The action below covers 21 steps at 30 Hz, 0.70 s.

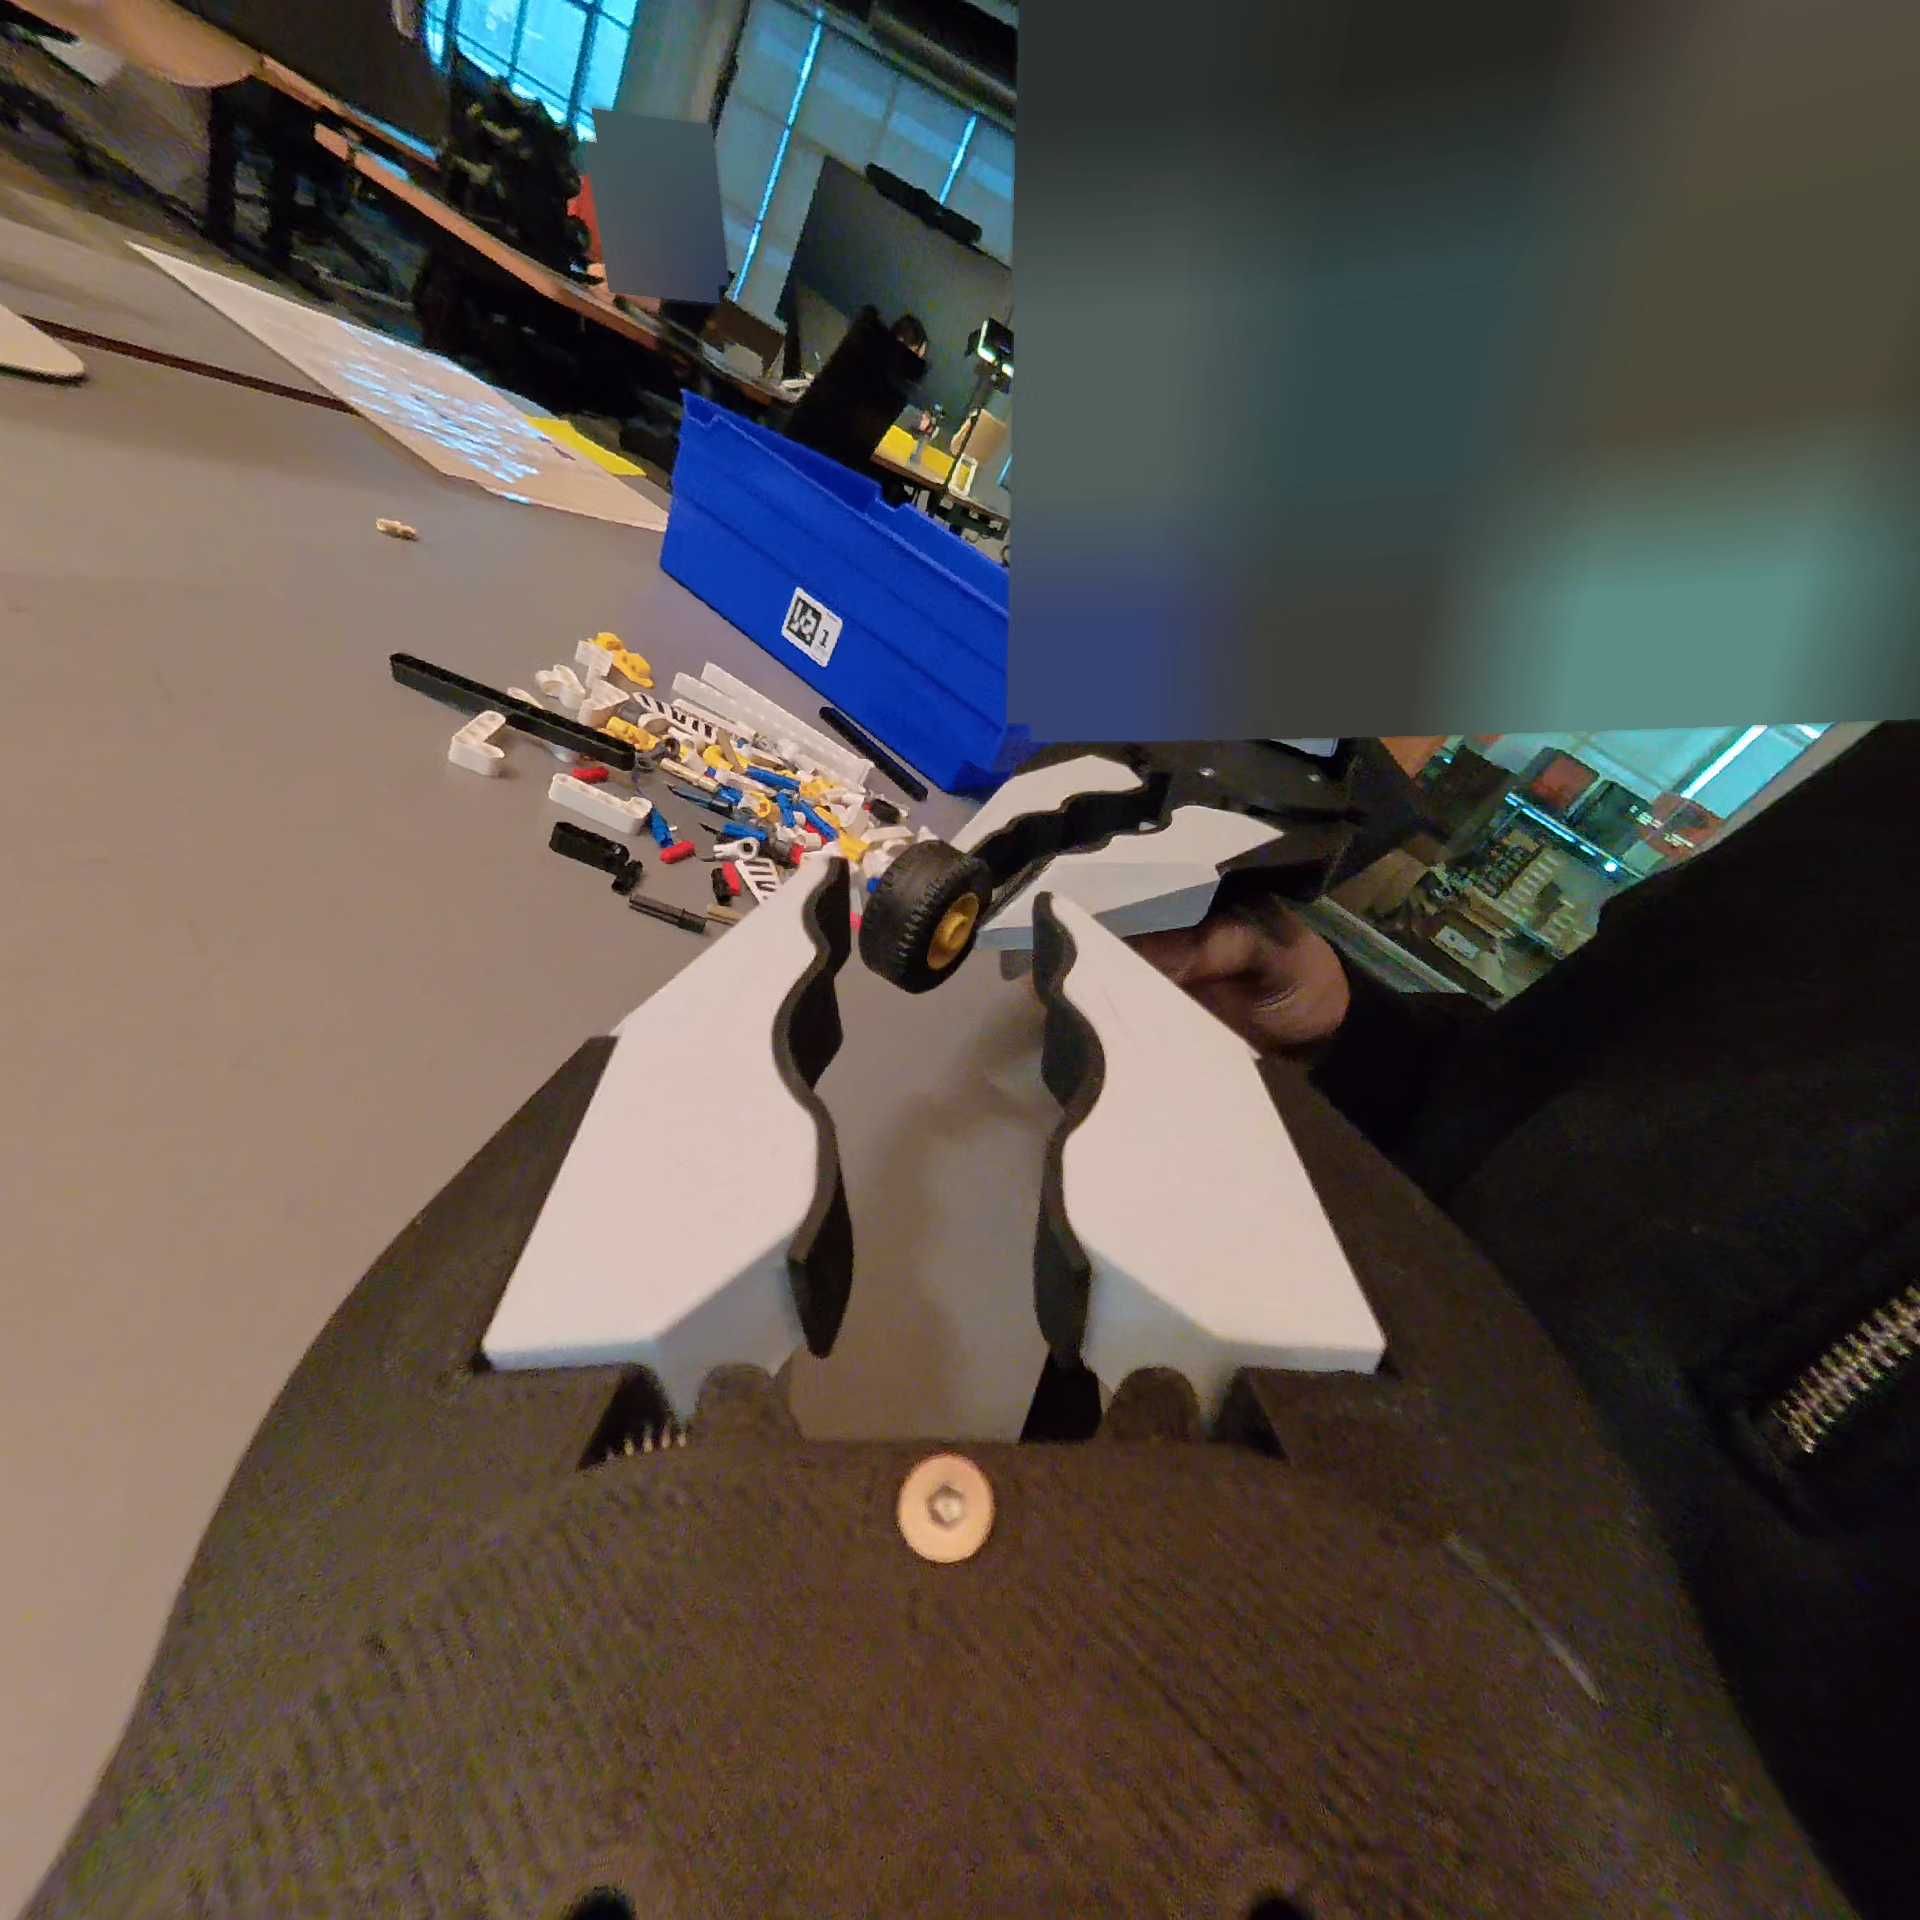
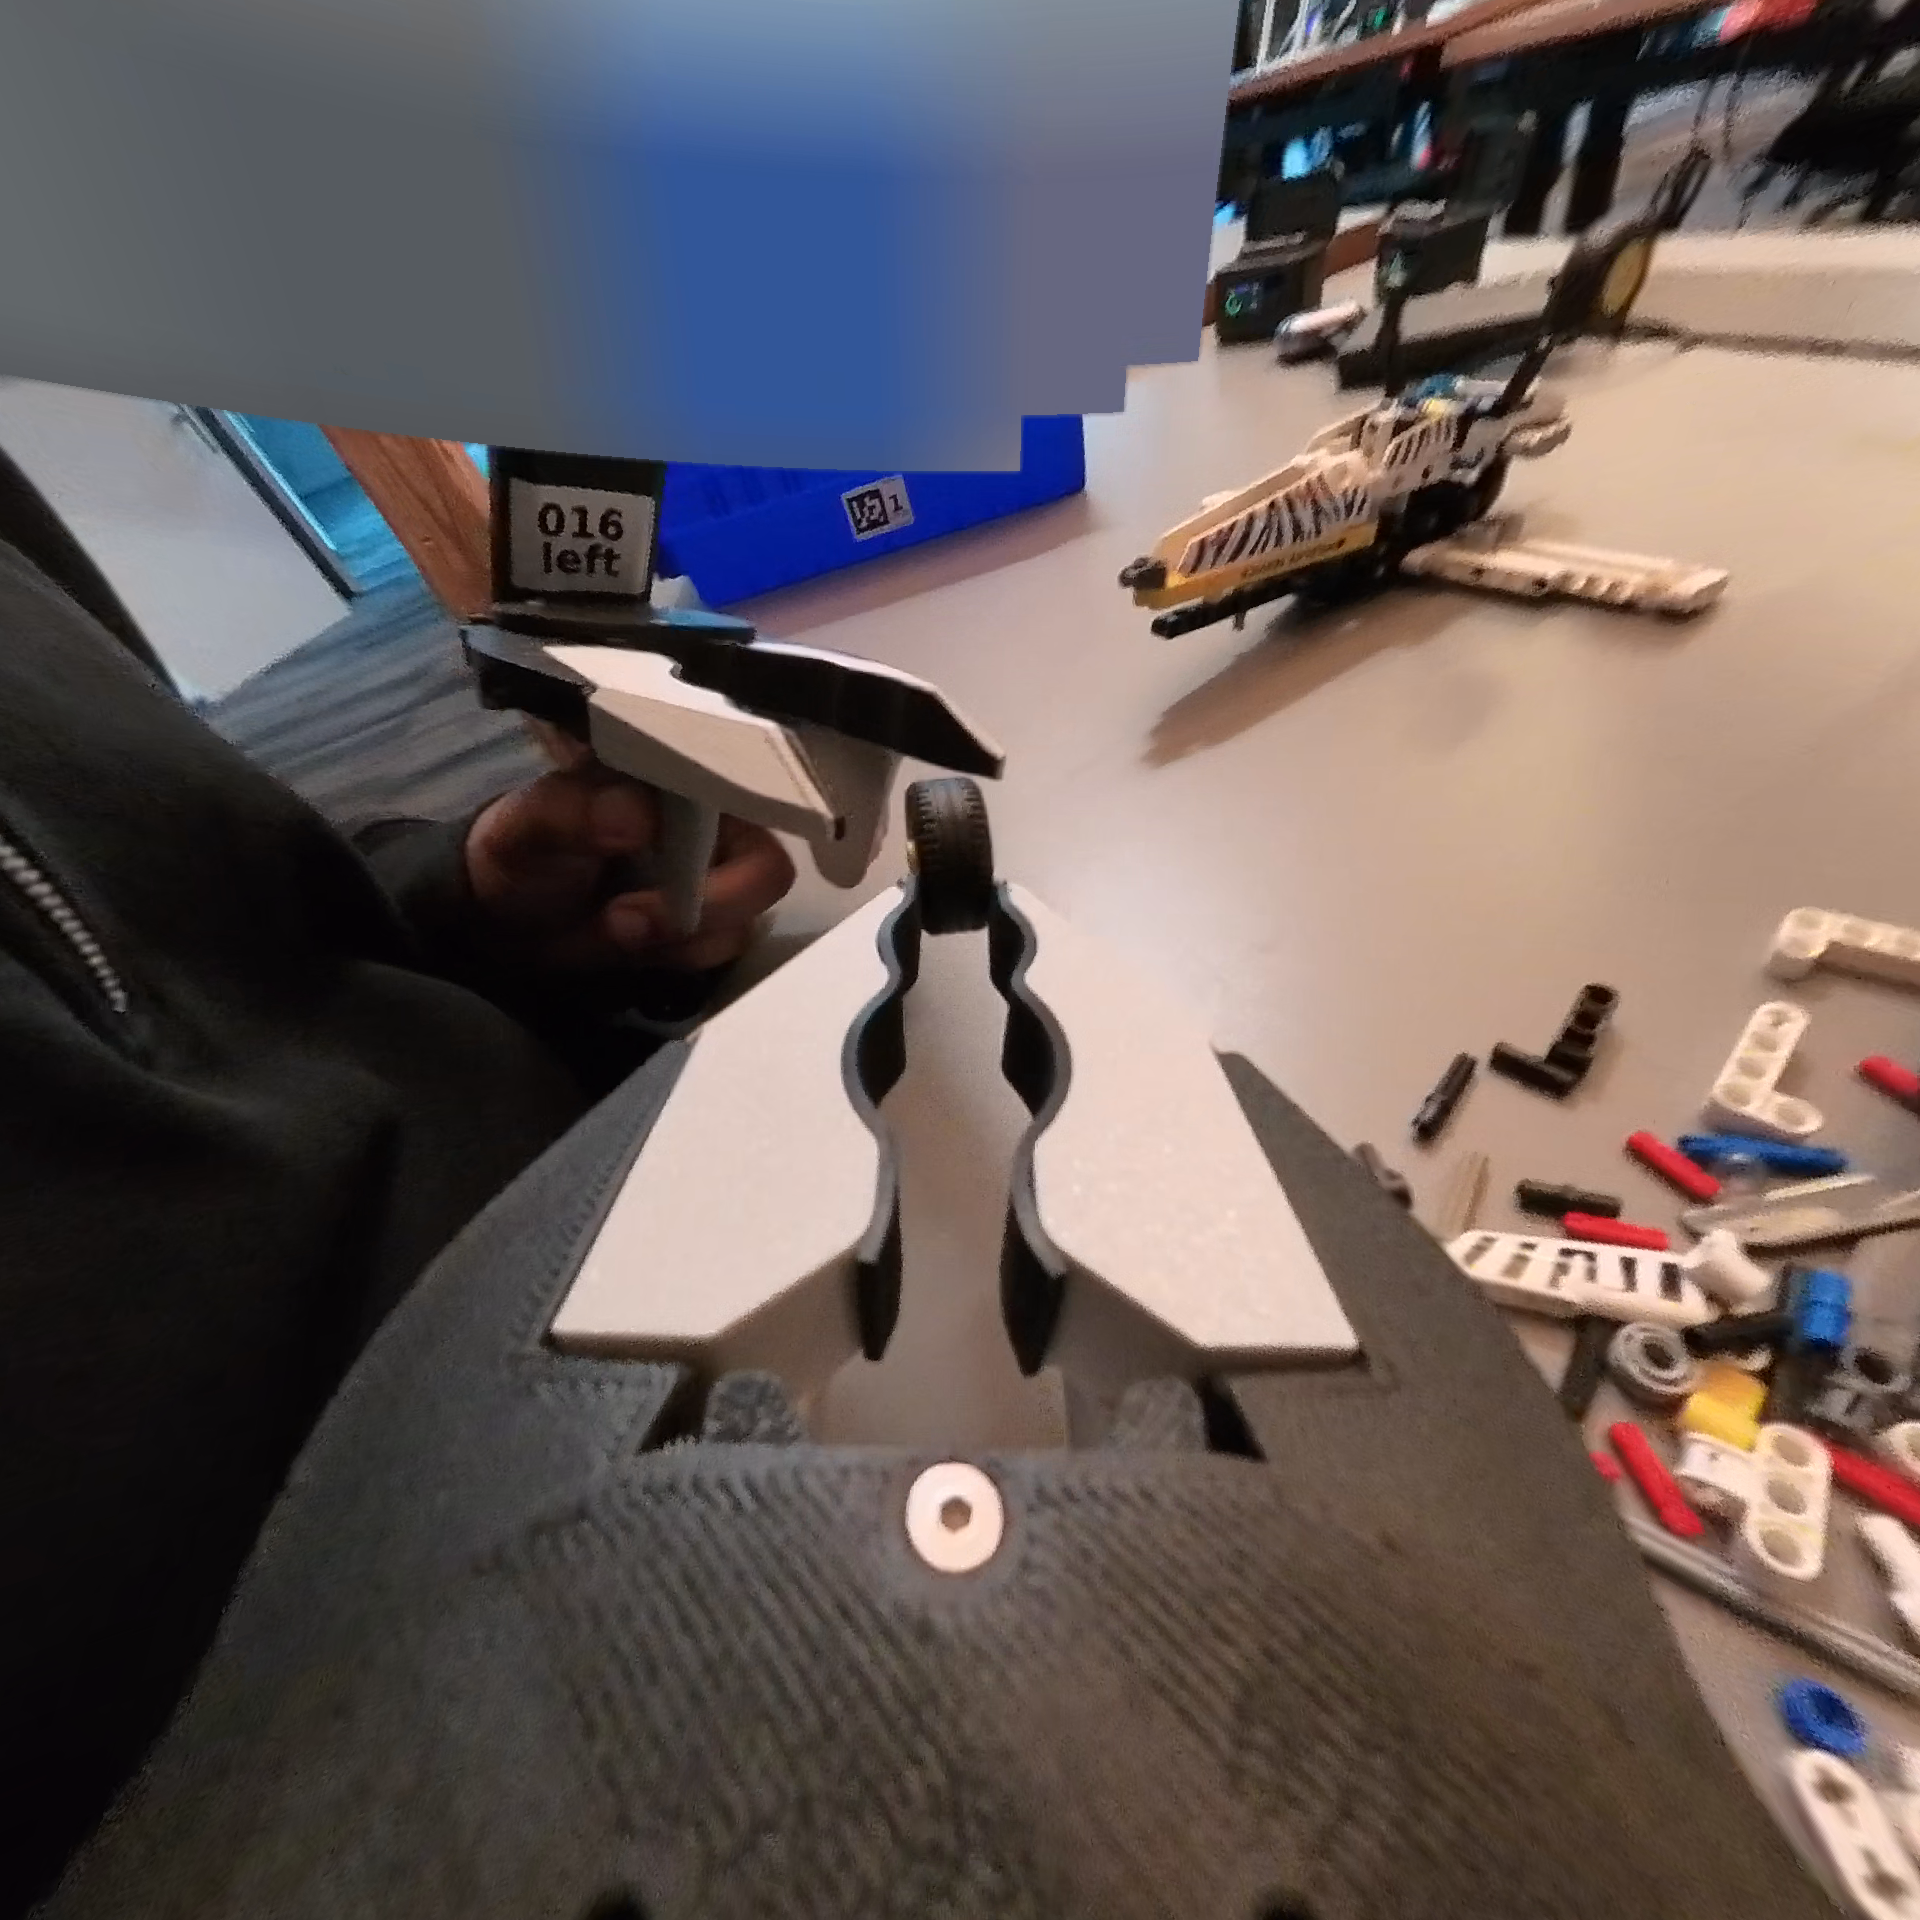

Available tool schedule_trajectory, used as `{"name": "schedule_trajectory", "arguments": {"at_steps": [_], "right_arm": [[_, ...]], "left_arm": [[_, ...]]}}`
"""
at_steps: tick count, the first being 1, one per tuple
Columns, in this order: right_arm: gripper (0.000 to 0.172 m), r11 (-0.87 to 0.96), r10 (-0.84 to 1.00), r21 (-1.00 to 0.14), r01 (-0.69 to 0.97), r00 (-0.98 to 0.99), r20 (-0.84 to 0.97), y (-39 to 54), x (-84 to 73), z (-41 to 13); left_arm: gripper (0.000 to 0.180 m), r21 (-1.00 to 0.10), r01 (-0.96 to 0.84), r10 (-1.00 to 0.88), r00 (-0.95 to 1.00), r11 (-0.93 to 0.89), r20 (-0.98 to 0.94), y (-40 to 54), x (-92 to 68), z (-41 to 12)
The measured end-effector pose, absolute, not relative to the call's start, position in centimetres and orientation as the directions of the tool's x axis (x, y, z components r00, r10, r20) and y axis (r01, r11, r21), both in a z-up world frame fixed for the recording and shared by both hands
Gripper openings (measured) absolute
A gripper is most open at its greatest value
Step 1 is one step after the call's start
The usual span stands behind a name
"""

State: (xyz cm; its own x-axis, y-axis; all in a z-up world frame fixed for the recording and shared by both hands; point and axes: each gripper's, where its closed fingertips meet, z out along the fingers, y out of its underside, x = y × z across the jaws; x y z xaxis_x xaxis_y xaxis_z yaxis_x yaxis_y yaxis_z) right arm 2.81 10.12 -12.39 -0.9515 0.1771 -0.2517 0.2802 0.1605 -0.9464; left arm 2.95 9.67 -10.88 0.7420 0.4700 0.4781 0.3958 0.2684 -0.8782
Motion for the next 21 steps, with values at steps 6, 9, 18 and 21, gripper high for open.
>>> {"name": "schedule_trajectory", "arguments": {"at_steps": [6,9,18,21], "right_arm": [[0.011,0.282,0.05,-0.743,0.606,-0.783,-0.62,10.4,4.4,-14.6],[0.011,0.28,0.053,-0.686,0.672,-0.724,-0.688,10.5,4.2,-15.3],[0.019,0.42,0.129,-0.718,0.555,-0.82,-0.558,9.8,4.1,-17.3],[0.021,0.489,0.129,-0.713,0.503,-0.85,-0.511,10.0,4.2,-18.2]], "left_arm": [[0.03,-0.831,0.546,0.467,0.71,0.107,0.526,10.1,3.1,-13.7],[0.021,-0.804,0.594,0.445,0.717,0.012,0.537,10.4,3.8,-15.0],[0.012,-0.706,0.701,0.457,0.663,-0.102,0.592,10.7,4.2,-17.6],[0.012,-0.686,0.711,0.483,0.661,-0.158,0.574,10.8,4.4,-18.5]]}}
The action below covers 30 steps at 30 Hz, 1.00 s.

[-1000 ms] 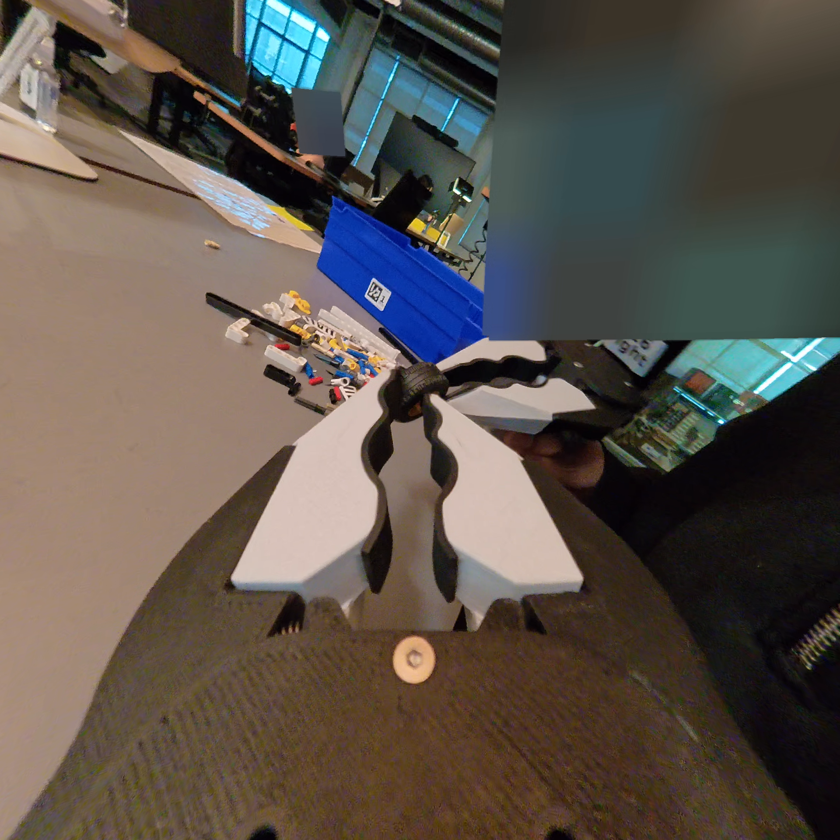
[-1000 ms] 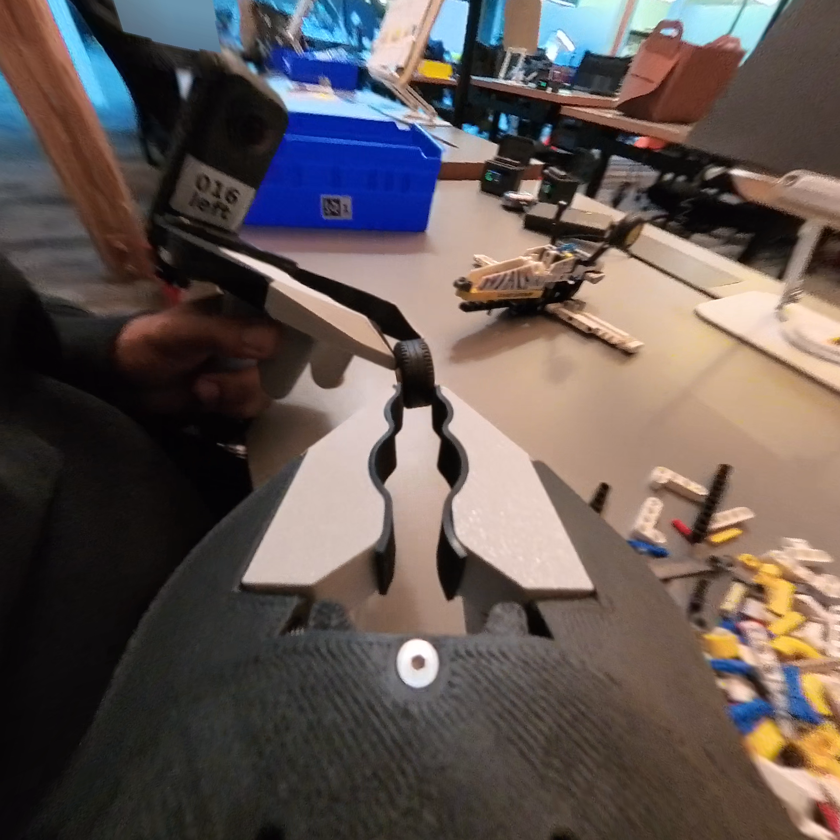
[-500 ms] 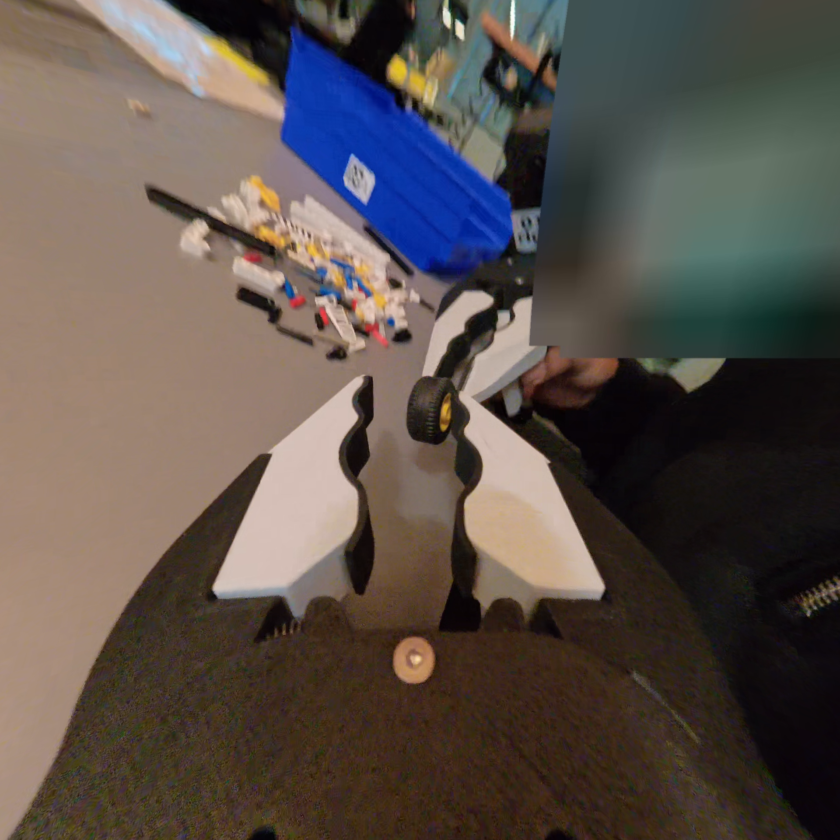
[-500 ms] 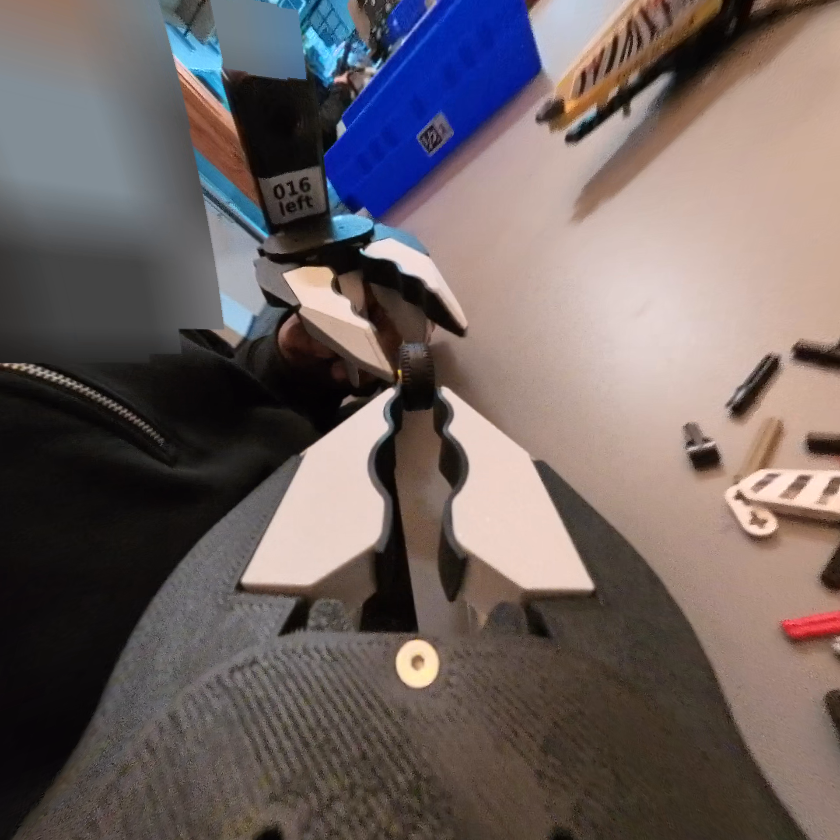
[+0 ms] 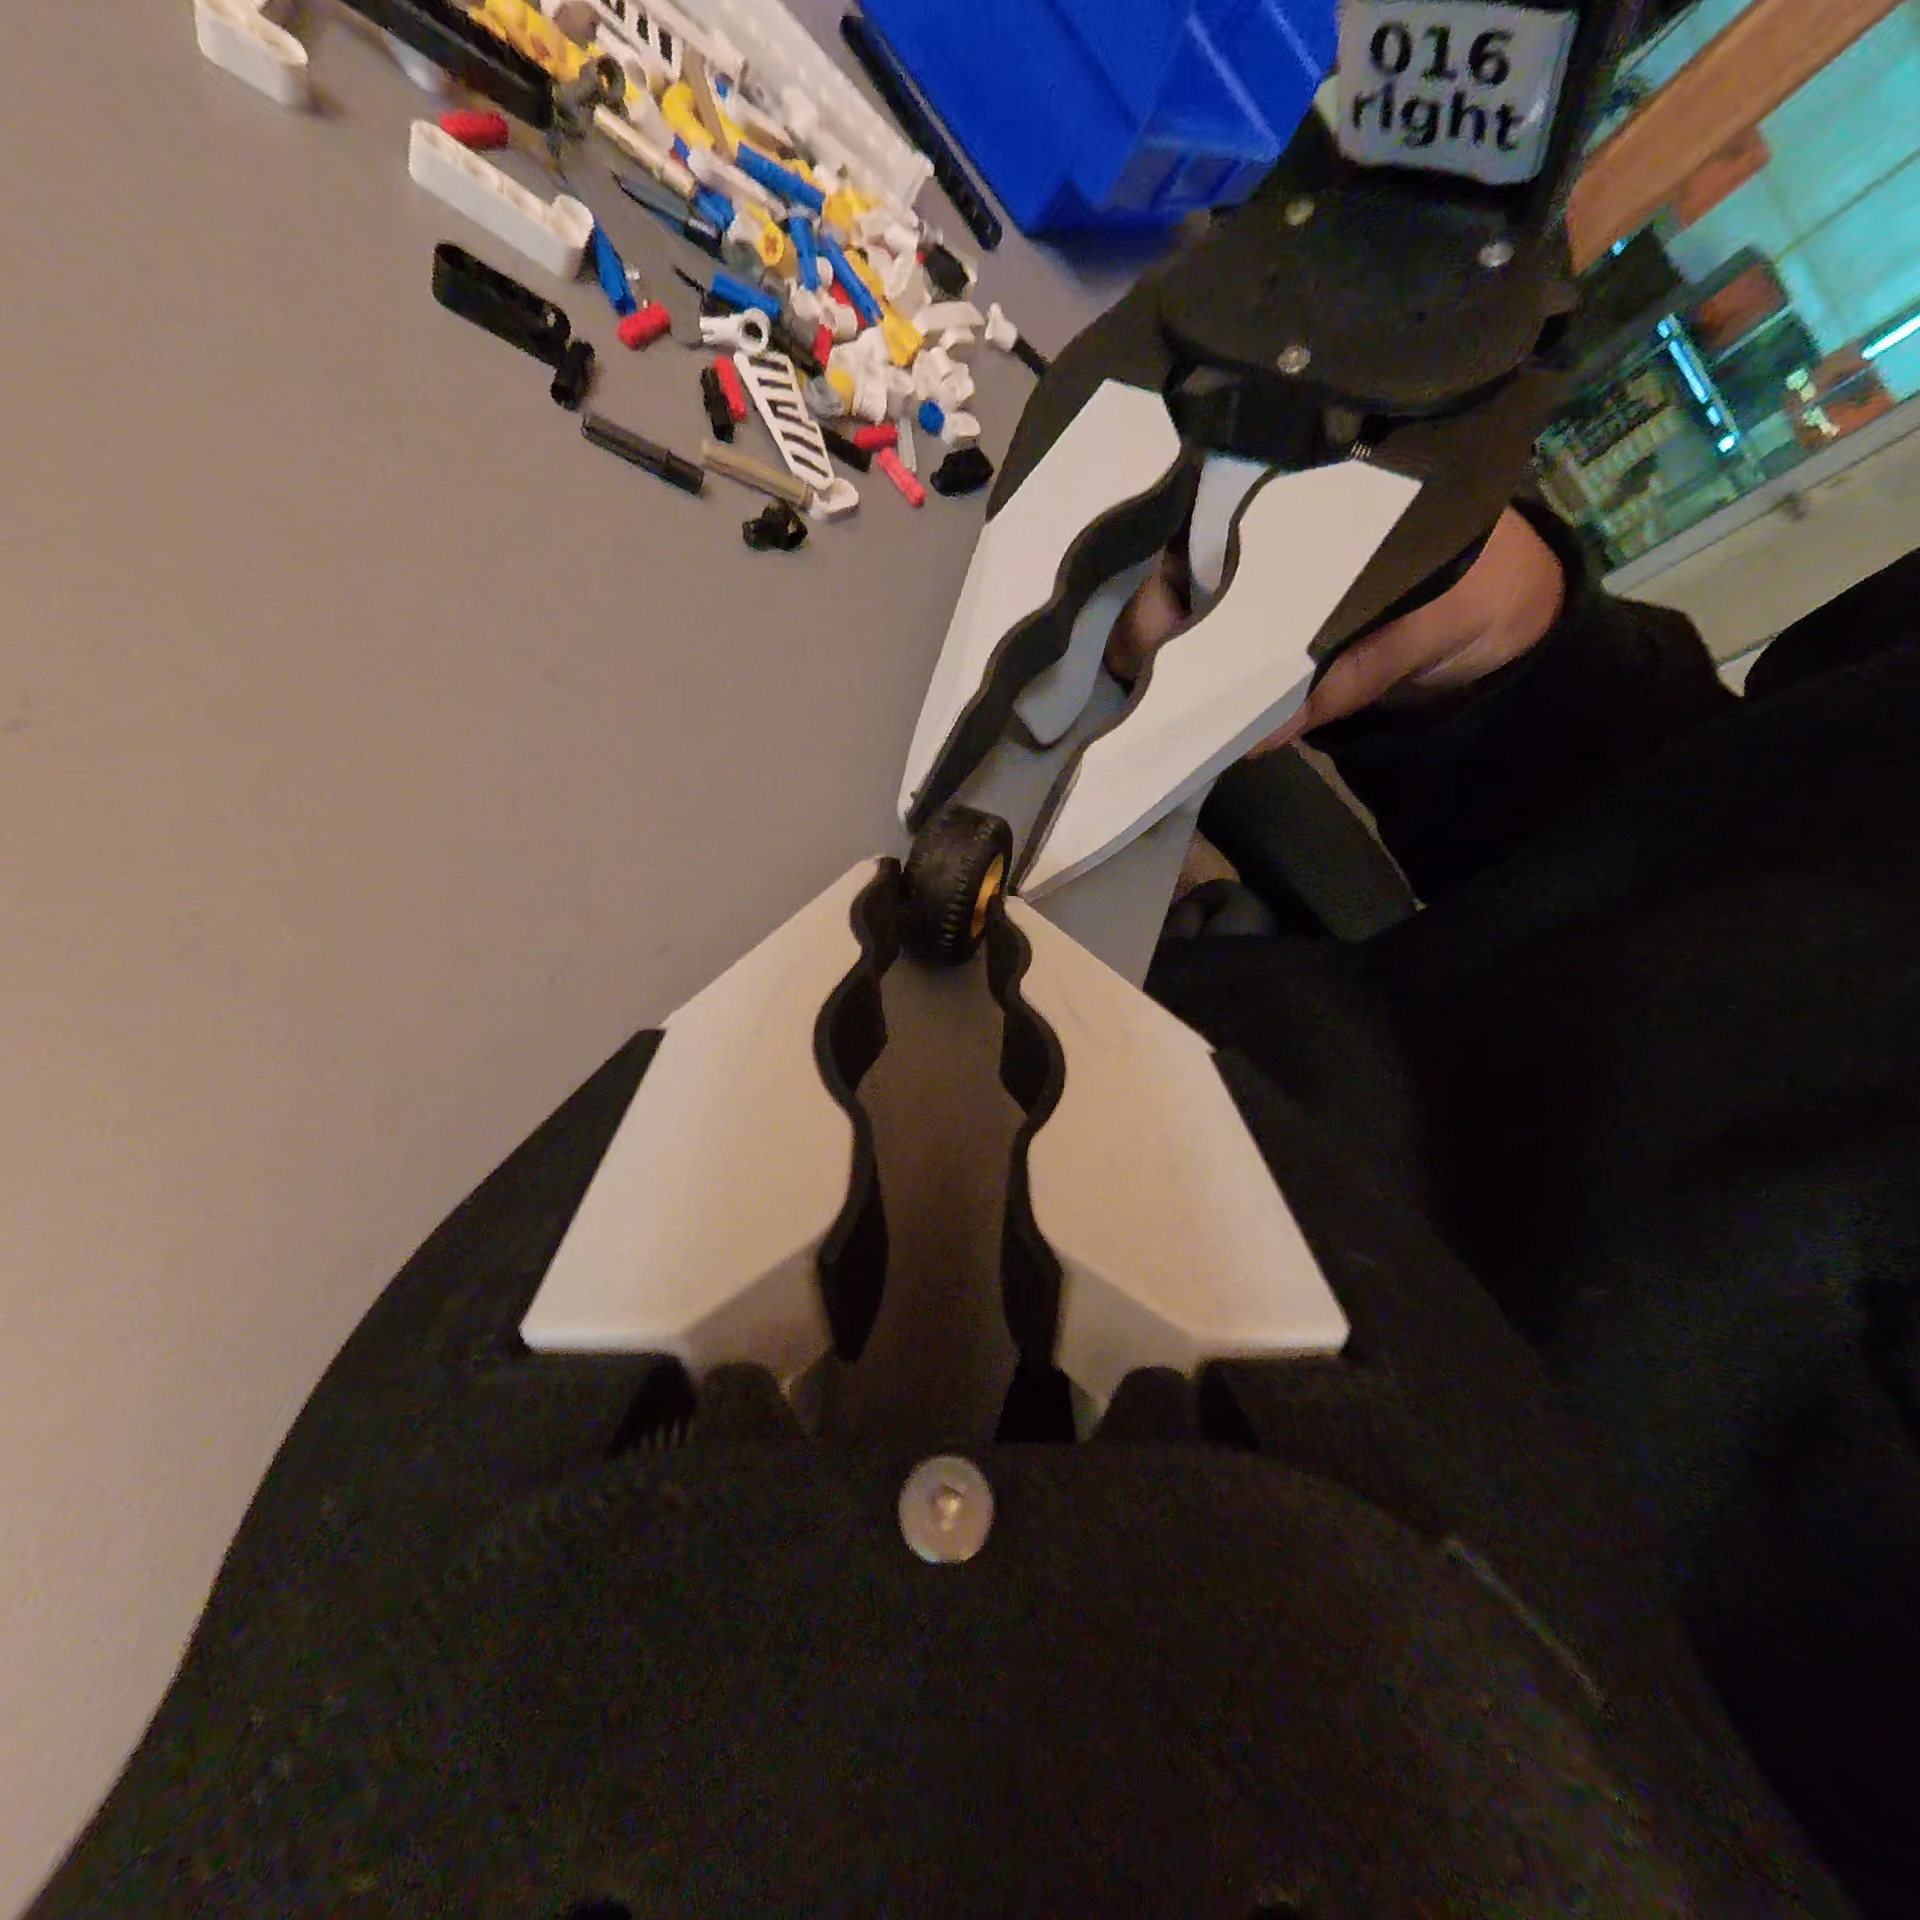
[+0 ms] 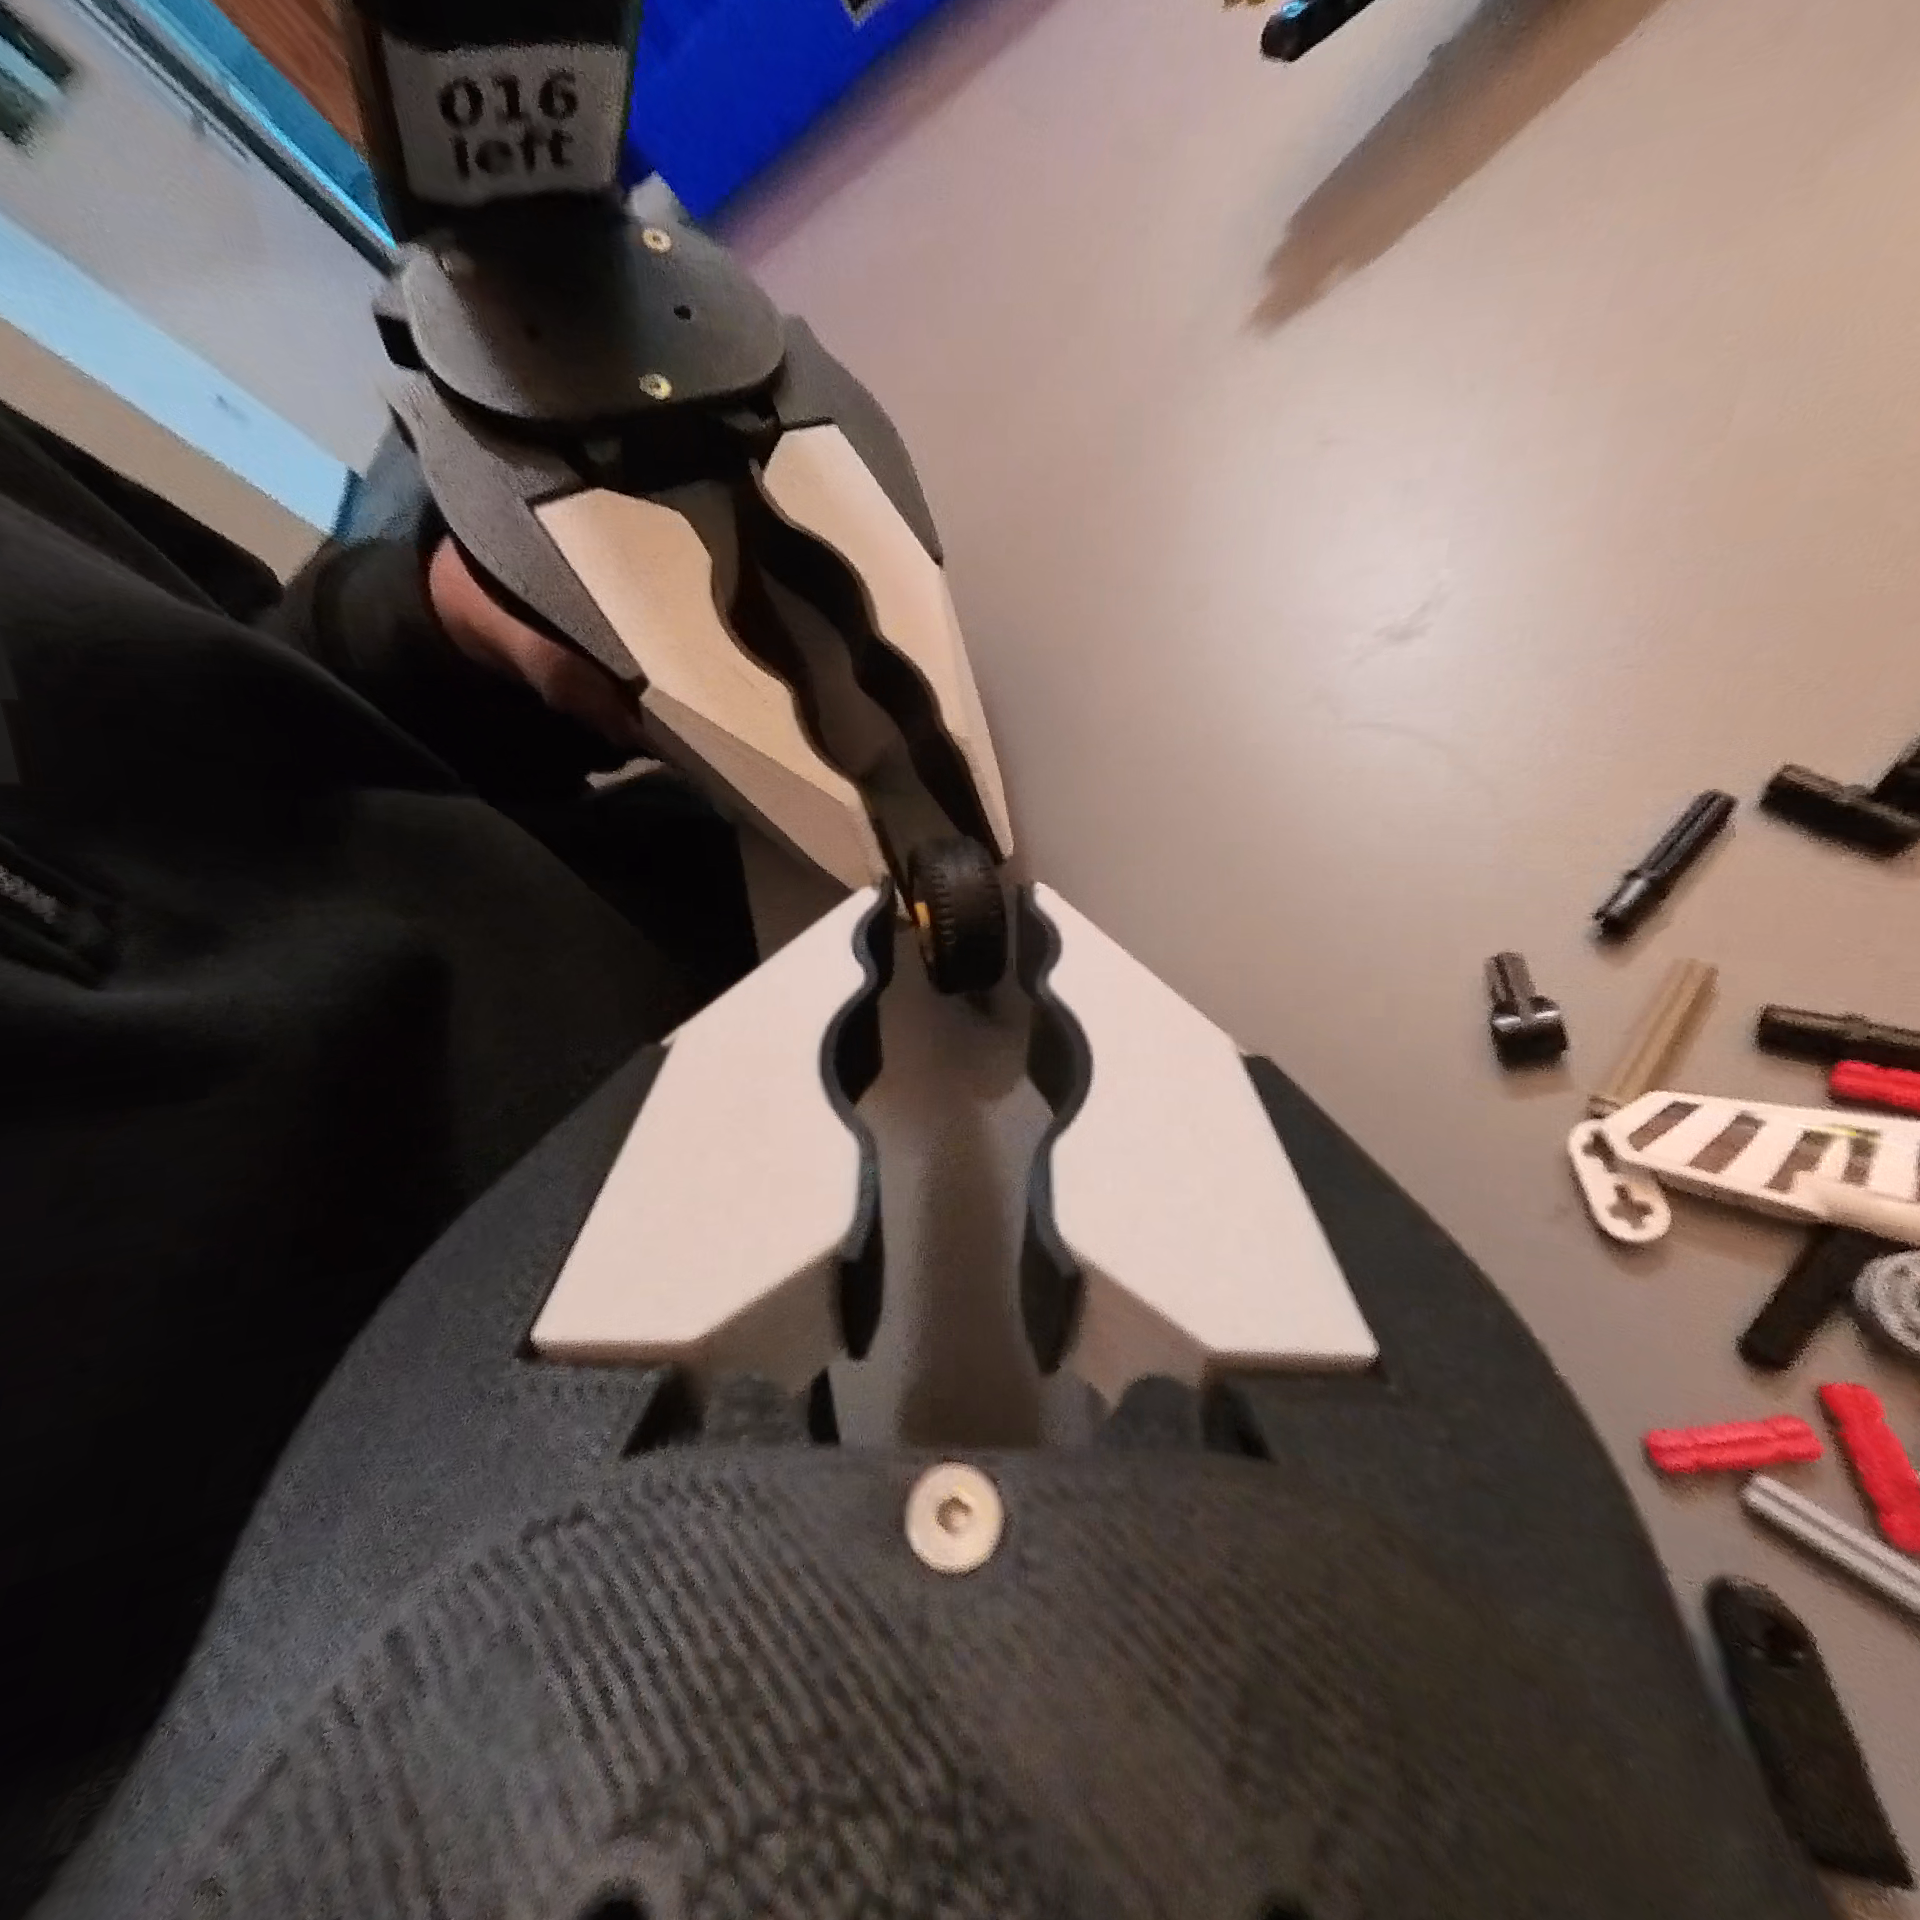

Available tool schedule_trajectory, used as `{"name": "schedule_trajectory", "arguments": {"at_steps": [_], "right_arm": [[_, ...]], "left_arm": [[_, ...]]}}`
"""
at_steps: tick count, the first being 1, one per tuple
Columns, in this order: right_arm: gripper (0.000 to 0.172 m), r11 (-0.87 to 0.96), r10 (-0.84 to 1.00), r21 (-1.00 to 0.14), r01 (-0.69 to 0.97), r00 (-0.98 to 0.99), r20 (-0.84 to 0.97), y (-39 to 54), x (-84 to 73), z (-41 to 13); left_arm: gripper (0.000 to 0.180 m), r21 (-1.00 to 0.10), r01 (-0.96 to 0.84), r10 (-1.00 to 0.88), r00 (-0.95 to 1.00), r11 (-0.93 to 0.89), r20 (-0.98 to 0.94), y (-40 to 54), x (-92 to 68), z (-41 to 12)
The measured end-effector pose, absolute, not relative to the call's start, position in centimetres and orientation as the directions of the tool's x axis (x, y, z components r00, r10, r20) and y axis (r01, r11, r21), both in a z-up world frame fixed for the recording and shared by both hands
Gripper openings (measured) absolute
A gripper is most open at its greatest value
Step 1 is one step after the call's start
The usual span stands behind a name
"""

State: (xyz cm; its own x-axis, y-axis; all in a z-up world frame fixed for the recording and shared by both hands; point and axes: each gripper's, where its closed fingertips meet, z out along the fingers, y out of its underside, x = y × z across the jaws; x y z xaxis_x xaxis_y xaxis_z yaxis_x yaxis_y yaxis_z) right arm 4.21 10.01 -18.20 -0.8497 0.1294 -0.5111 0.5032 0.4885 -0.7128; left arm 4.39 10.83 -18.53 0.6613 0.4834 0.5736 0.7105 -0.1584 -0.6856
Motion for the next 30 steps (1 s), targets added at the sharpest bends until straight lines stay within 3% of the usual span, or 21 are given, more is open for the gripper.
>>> {"name": "schedule_trajectory", "arguments": {"at_steps": [11,21,30], "right_arm": [[0.017,0.602,0.067,-0.727,0.33,-0.928,-0.366,10.4,4.5,-19.4],[0.014,0.557,0.049,-0.725,0.405,-0.887,-0.458,10.4,4.2,-18.6],[0.014,0.579,0.035,-0.729,0.366,-0.904,-0.425,10.2,4.3,-18.8]], "left_arm": [[0.013,-0.682,0.712,0.498,0.657,-0.166,0.566,10.8,4.3,-18.7],[0.013,-0.67,0.724,0.486,0.65,-0.164,0.584,10.8,4.3,-18.8],[0.013,-0.666,0.727,0.485,0.648,-0.166,0.587,10.8,4.4,-18.8]]}}
